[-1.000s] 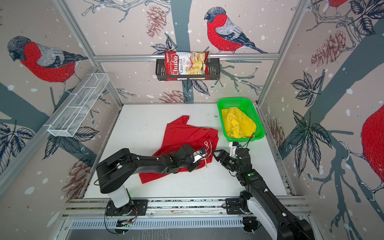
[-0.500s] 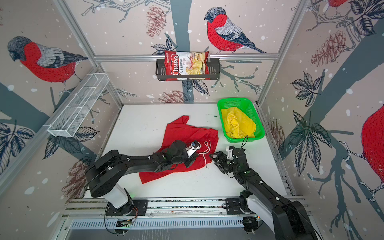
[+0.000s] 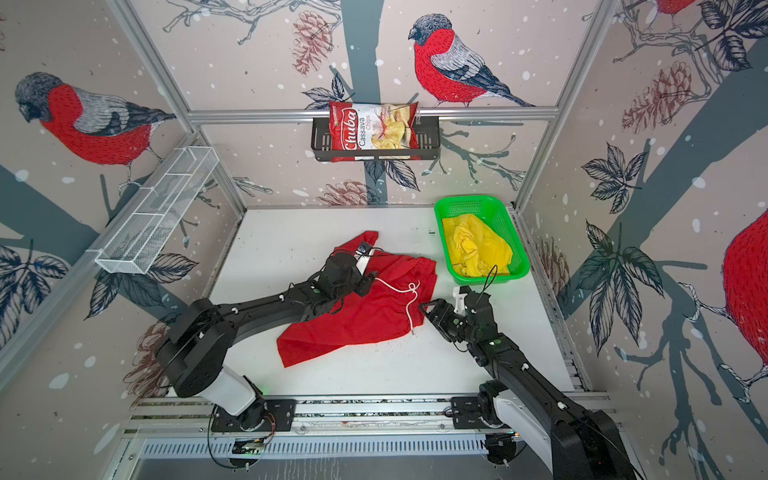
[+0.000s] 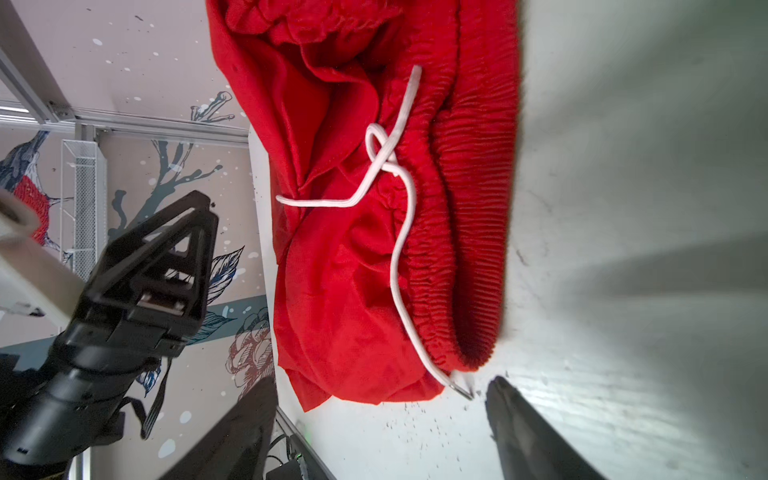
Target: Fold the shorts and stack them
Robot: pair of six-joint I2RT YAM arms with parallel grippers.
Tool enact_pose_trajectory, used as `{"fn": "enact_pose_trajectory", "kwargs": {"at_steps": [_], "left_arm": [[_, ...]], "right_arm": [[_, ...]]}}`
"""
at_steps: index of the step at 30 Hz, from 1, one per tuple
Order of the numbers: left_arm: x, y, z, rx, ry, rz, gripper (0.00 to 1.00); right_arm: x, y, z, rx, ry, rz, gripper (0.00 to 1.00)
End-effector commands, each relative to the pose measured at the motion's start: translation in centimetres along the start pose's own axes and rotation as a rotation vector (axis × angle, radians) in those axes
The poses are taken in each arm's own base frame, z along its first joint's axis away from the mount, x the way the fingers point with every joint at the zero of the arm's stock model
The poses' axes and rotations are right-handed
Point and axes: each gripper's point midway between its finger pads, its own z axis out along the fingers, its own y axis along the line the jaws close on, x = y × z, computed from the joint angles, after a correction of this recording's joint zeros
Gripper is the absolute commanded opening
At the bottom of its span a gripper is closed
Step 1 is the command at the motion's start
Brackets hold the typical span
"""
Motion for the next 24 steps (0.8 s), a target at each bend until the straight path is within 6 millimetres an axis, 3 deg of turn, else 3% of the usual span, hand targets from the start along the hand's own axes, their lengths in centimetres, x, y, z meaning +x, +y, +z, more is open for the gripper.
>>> {"fn": "enact_pose_trajectory", "kwargs": {"at_steps": [1, 5, 9, 14, 20, 22, 24], "left_arm": [[2.0, -4.6, -1.5, 0.24, 0.056, 0.066, 0.63], [4.7, -11.0, -2.8, 0.439, 0.076, 0.225, 0.63], [8.4, -14.5, -1.6, 0.507, 0.193, 0.321, 0.62], [11.1, -14.6, 1.2, 0.446, 0.305, 0.35, 0.61], [12.6, -14.6, 2.3, 0.44, 0.323, 0.356, 0.59], [13.2, -14.4, 2.6, 0.425, 0.335, 0.352, 0.51], [13.3, -14.6, 2.5, 0.442, 0.345, 0.345, 0.3]], "right_arm": [[-0.3, -0.5, 0.0, 0.021, -0.017, -0.023, 0.8], [-0.5, -0.1, 0.0, 0.006, -0.021, -0.029, 0.8], [-0.4, -0.2, 0.1, 0.007, -0.018, -0.032, 0.8], [-0.3, -0.6, 0.0, 0.019, -0.018, -0.029, 0.8], [0.0, -1.0, 0.2, 0.02, -0.012, -0.023, 0.8], [0.2, -1.1, 0.3, 0.016, -0.003, -0.019, 0.8], [0.4, -1.3, 0.4, 0.013, 0.01, -0.009, 0.8]]}}
